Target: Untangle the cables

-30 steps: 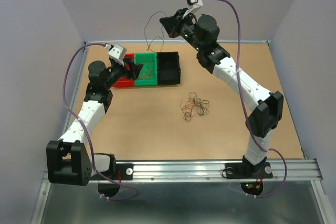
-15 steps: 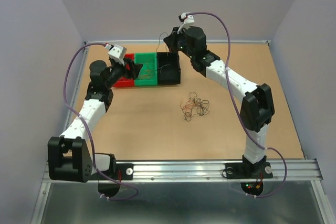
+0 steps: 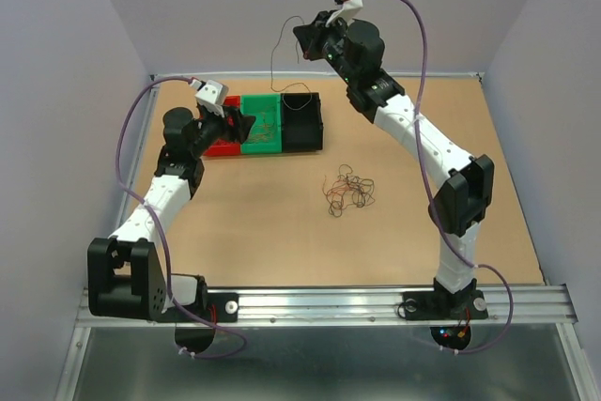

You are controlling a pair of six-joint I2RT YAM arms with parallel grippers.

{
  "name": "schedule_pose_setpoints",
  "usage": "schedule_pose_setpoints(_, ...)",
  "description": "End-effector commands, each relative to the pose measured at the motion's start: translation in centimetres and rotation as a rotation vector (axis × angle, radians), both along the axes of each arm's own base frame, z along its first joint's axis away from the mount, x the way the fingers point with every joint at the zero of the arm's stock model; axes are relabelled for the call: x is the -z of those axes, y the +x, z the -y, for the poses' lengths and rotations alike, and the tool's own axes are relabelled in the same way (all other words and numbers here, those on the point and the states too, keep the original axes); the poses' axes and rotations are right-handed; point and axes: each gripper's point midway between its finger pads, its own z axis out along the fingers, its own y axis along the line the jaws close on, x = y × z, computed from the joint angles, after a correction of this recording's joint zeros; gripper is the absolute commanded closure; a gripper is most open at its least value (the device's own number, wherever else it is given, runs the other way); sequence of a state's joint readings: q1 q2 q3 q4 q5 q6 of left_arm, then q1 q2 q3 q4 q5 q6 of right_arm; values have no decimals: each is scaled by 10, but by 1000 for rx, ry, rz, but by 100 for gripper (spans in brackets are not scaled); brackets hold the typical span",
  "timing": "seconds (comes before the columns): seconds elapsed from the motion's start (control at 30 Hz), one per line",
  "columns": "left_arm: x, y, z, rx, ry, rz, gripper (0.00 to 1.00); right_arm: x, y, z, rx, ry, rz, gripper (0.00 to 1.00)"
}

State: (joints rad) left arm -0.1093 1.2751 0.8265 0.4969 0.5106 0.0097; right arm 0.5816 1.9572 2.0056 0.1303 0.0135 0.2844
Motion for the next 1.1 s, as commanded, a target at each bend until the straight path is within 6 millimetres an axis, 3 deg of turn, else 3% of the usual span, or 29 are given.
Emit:
schedule_pose_setpoints(0.0, -24, 5, -1, 0, -4, 73, 27, 0, 11, 9, 51, 7, 6, 99)
schedule_pose_setpoints(0.23, -23, 7, -1, -3, -3, 66, 27, 68, 19, 15, 93, -90, -93, 99)
schedule_pose_setpoints(0.27, -22, 7, -1, -3, -2, 63, 27, 96, 22, 18, 119, -119, -140, 100)
schedule_pose_setpoints(0.33, -23, 7, -2, -6, -2, 65, 27, 130, 26, 25, 160, -157, -196, 99)
schedule_pose_setpoints(0.4, -23, 7, -2, -5, -2, 65, 27, 191, 28, 33, 208, -207, -300, 99)
schedule_pose_setpoints(0.5, -22, 8, -2, -6, -2, 63, 28, 255, 23, 31, 208, -326, -398, 99)
schedule_pose_setpoints(0.53, -20, 8, -2, -6, -1, 57, 27, 292, 25, 32, 234, -400, -449, 99)
schedule_pose_setpoints(0.57, -20, 9, -2, -6, -1, 57, 27, 312, 25, 29, 237, -458, -476, 99)
schedule_pose_setpoints(0.63, -18, 10, -2, -7, 1, 52, 27, 330, 24, 21, 225, -578, -510, 100)
schedule_pose_setpoints(0.67, -19, 11, -2, -11, 1, 54, 27, 363, 23, 19, 211, -636, -554, 99)
schedule_pose_setpoints(0.73, -17, 12, -2, -12, 3, 48, 27, 387, 23, 18, 210, -683, -615, 99)
schedule_pose_setpoints(0.87, -18, 12, -3, -16, 6, 50, 27, 416, 20, 26, 230, -754, -704, 99)
schedule_pose_setpoints(0.97, -19, 12, -3, -16, 7, 52, 27, 433, 7, 30, 203, -762, -798, 99)
schedule_pose_setpoints(1.03, -18, 11, -3, -13, 6, 51, 27, 433, -1, 35, 198, -725, -856, 99)
schedule_pose_setpoints(1.07, -18, 11, -3, -12, 7, 52, 28, 444, -14, 43, 198, -742, -896, 99)
